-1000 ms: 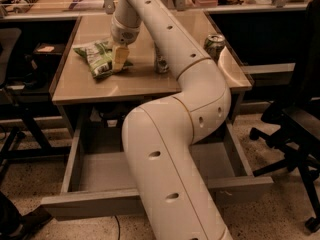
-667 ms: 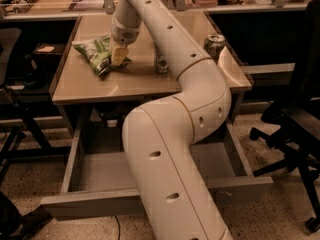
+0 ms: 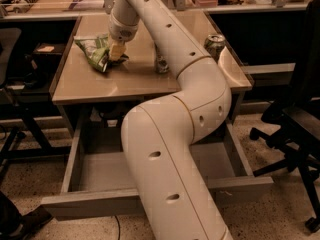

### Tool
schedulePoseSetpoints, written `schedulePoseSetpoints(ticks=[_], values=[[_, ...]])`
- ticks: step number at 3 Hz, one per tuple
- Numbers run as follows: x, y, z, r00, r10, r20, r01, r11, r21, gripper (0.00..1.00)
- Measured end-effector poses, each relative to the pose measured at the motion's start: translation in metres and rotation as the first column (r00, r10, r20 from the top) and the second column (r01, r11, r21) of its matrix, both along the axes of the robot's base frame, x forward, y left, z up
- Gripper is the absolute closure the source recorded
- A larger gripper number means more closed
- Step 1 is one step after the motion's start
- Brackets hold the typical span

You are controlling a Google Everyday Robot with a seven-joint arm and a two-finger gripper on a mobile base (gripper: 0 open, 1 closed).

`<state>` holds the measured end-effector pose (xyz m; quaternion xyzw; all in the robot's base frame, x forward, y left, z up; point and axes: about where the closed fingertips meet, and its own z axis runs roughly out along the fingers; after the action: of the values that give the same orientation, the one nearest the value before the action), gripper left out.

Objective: Place green jalapeno chip bag into top drawer

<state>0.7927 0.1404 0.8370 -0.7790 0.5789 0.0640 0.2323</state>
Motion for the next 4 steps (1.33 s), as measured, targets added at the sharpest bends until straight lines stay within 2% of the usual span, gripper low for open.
schedulePoseSetpoints(ticks=[1, 2, 3, 4], values=[[0.001, 0.0, 0.031, 0.997, 0.001, 0.077, -0.002, 1.0, 0.014, 1.0], [-0.014, -0.007, 0.07, 0.9889, -0.012, 0.148, 0.005, 0.999, 0.046, 1.0], [-0.039, -0.029, 0.128, 0.9678, -0.077, 0.24, 0.047, 0.991, 0.128, 1.0], [-0.077, -0.052, 0.165, 0.9454, -0.152, 0.288, 0.093, 0.973, 0.209, 1.0]])
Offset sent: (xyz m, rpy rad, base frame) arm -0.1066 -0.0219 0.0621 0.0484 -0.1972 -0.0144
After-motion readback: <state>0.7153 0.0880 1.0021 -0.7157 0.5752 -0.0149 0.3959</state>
